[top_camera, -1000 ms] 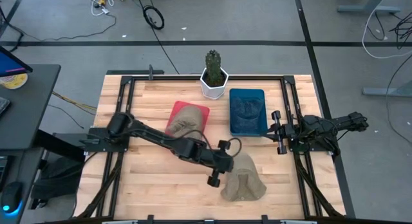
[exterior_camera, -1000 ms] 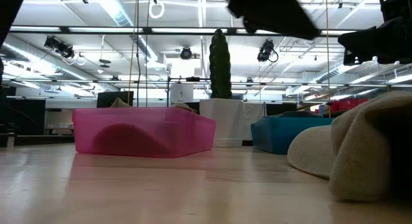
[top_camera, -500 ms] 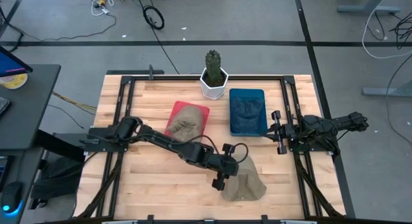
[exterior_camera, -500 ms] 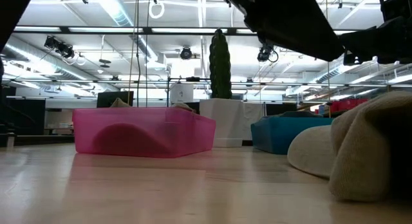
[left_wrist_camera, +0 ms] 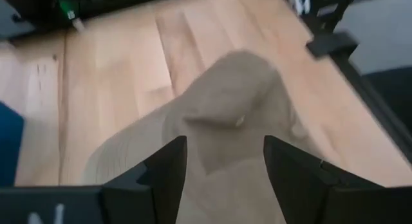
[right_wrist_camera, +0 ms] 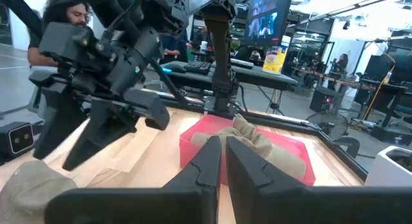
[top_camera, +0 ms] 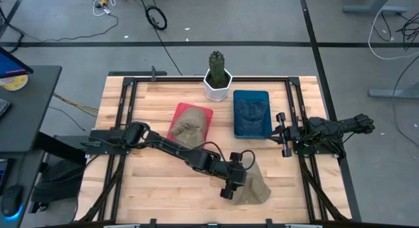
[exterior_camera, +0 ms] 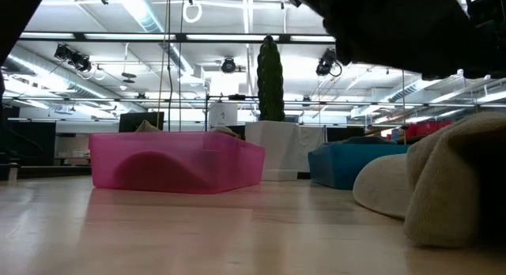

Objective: Pick & Place hat
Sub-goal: Put the brown cap into the red bin

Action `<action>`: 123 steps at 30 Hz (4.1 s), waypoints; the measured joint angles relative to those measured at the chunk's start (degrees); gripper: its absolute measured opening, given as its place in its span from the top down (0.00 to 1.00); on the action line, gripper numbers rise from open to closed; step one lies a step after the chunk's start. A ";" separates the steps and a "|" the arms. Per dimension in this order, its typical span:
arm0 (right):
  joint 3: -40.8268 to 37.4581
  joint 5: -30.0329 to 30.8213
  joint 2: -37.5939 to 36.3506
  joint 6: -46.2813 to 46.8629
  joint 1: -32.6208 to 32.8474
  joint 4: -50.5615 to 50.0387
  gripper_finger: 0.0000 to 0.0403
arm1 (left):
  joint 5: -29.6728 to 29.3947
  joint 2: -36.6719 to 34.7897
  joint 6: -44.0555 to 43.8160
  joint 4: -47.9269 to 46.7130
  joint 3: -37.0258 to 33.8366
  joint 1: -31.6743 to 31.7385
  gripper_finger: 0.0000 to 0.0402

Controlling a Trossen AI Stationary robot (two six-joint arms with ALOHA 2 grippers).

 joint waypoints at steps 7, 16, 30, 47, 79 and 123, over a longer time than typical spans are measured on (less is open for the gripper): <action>0.00 -0.01 0.01 0.00 0.01 0.00 0.94 | -0.92 0.83 -1.55 1.19 0.26 0.61 0.53; 0.00 -0.01 0.02 0.00 0.01 -0.02 0.94 | -0.34 8.22 -2.58 -0.49 5.66 0.92 0.54; 0.00 -0.01 0.02 0.00 0.01 0.00 0.94 | -8.81 9.38 -2.45 -7.44 7.51 1.43 0.55; 0.00 -0.01 0.02 0.00 0.01 0.00 0.94 | -9.65 8.98 3.73 -17.46 10.31 1.33 0.98; 0.00 -0.01 0.02 0.00 0.00 -0.02 0.94 | -12.36 -4.15 10.10 -64.55 29.89 -0.60 0.99; 0.00 -0.01 0.01 0.00 0.01 -0.02 0.94 | 19.70 -34.45 34.69 -38.81 -23.83 34.70 0.99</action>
